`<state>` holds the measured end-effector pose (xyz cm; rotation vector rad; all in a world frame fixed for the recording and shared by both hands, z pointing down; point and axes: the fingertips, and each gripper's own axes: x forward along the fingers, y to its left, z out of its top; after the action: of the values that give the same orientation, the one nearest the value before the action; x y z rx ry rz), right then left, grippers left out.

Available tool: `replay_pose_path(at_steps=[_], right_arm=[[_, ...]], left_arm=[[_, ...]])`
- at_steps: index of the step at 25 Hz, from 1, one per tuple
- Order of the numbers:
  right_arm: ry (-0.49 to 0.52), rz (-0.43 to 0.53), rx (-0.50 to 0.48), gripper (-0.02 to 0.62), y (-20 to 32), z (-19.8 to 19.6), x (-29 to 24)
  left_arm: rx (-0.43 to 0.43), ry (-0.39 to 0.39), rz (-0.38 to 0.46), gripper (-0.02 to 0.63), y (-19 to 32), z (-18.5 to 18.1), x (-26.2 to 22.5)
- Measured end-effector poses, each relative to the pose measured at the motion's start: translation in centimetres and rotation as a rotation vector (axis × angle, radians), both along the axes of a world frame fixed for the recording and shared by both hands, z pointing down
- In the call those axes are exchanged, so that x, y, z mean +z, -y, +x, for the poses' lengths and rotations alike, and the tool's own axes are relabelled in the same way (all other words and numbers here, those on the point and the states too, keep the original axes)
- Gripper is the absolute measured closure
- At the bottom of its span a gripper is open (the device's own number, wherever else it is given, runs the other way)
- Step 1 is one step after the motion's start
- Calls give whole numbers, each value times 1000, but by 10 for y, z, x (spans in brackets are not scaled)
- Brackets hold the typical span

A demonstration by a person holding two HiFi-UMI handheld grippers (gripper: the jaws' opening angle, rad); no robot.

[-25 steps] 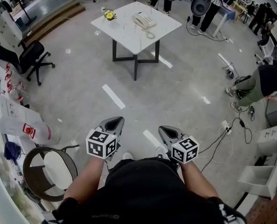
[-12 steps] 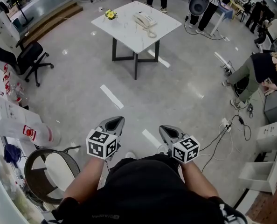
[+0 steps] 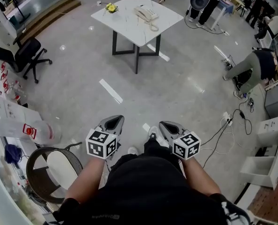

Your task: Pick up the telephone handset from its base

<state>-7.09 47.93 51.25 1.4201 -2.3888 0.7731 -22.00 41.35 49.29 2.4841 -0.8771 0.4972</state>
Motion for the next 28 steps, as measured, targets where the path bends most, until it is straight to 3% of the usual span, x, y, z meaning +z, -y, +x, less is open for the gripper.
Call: replay_pose_path(at_steps=[11,28], right_arm=[[42,-17,7,594,56,14,11],[62,37,-41,594,224,88,-12]], left_arm=[[-27,39,-27,604,38,10,17],[-59,75,4,604,196,90,-7]])
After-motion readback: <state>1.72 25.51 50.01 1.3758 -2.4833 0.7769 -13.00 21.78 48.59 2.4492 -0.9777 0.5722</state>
